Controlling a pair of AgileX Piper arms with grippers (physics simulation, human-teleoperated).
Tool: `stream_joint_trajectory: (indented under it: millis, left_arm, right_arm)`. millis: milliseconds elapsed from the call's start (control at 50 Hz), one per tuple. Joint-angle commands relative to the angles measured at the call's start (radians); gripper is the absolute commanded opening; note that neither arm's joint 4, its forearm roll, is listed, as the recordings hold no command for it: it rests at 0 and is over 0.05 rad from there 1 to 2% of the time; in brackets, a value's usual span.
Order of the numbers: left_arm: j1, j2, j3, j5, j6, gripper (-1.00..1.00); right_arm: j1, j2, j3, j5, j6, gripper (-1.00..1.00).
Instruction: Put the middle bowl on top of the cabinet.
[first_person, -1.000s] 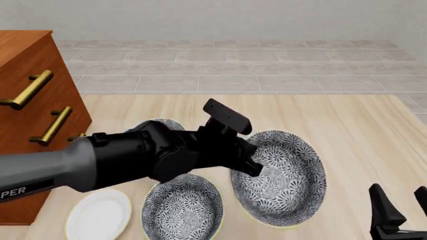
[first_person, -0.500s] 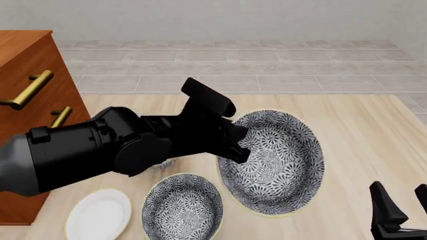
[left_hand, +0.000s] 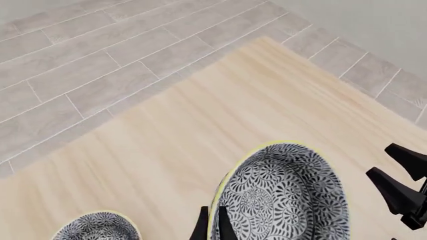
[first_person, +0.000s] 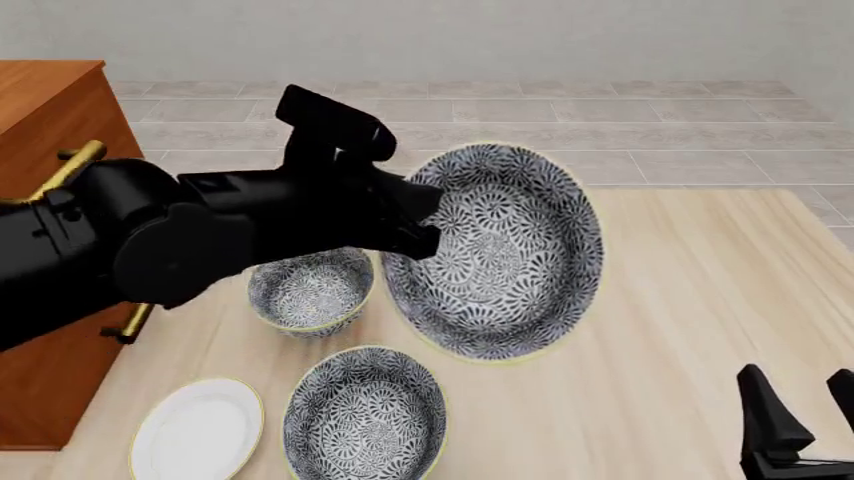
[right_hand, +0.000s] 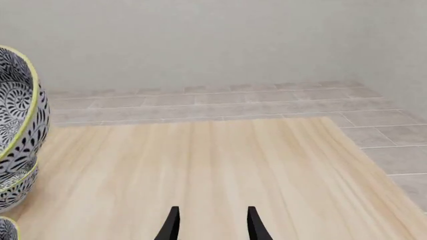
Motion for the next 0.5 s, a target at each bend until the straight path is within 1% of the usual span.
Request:
stream_joint_trajectory:
  millis: [20, 40, 60, 80, 120, 180, 320, 420, 460, 500]
  left_arm:
    - [0.072, -0.043, -0.039, 0.036, -0.01, -1.0]
    - [0.088, -0.048, -0.043, 0.038, -0.003, -1.0]
    - [0.102, -0.048, -0.048, 0.041, -0.012, -1.0]
    - [0.093, -0.048, -0.053, 0.046, -0.013, -1.0]
    - [0.123, -0.054, -0.062, 0.05, -0.014, -1.0]
    - [0.125, -0.057, -0.073, 0.06, -0.016, -1.0]
    - [0.184, -0.058, -0.119, 0.093, -0.029, -1.0]
    - [0.21, -0.059, -0.145, 0.118, -0.034, -1.0]
    - [0.218, -0.059, -0.162, 0.134, -0.047, -1.0]
    - [0.233, -0.053, -0.177, 0.147, -0.043, -1.0]
  right_arm:
    - [0.003, -0.001, 0.0, 0.002, -0.002, 1.0]
    - [0.003, 0.0, 0.0, 0.001, -0.002, 1.0]
    - [0.004, 0.0, 0.0, 0.0, -0.002, 1.0]
    - [0.003, 0.0, 0.0, 0.0, -0.003, 1.0]
    - [0.004, 0.001, 0.0, 0.0, -0.003, 1.0]
    - [0.004, 0.003, 0.0, -0.002, -0.003, 1.0]
    - [0.006, 0.005, 0.0, -0.004, -0.003, 1.0]
    - [0.007, 0.005, 0.0, -0.004, -0.005, 1.0]
    - [0.006, 0.006, 0.0, -0.006, -0.004, 1.0]
    - [0.005, 0.006, 0.0, -0.006, -0.003, 1.0]
